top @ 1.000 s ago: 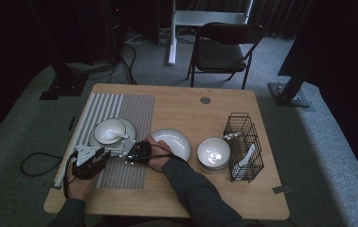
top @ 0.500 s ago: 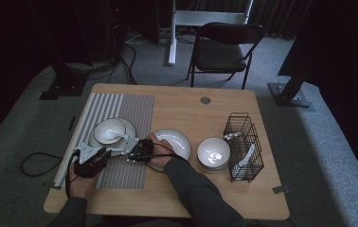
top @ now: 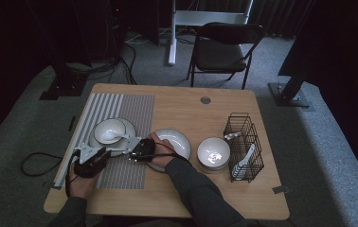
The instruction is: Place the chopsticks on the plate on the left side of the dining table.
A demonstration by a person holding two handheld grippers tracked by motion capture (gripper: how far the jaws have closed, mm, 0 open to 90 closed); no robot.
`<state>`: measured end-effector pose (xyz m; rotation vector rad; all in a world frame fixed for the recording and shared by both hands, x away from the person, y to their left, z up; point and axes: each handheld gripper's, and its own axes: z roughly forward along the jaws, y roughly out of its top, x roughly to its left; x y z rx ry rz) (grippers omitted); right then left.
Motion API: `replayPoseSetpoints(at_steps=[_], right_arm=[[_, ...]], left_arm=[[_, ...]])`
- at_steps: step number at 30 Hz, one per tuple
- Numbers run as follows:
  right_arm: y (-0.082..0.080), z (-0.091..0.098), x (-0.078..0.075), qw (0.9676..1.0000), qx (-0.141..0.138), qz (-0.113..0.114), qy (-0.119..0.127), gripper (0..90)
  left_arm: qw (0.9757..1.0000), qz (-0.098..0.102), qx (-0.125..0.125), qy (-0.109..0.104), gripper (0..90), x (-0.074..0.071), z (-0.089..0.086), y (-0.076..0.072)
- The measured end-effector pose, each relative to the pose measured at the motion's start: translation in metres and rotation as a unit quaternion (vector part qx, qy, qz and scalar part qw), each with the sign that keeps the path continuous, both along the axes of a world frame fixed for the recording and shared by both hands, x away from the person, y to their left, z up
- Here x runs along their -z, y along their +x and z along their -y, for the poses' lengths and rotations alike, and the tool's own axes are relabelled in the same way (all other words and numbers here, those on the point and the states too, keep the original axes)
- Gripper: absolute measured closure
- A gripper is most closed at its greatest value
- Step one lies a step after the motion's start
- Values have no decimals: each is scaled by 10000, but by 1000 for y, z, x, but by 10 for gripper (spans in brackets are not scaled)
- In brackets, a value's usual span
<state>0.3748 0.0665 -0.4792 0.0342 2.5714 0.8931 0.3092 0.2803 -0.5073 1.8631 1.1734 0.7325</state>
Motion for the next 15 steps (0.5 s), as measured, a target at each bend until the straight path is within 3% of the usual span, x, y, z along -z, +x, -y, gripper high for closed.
replayPoseSetpoints(at_steps=[8,15], right_arm=[[-1,-2,1,10000,-46,47,4,835],[-3,-8,1,9999,-86,75,-6,842]], left_arm=[[10000,-8,-30,-3,705,0,-2,0],[10000,-26,-55,-12,701,1,-2,0]])
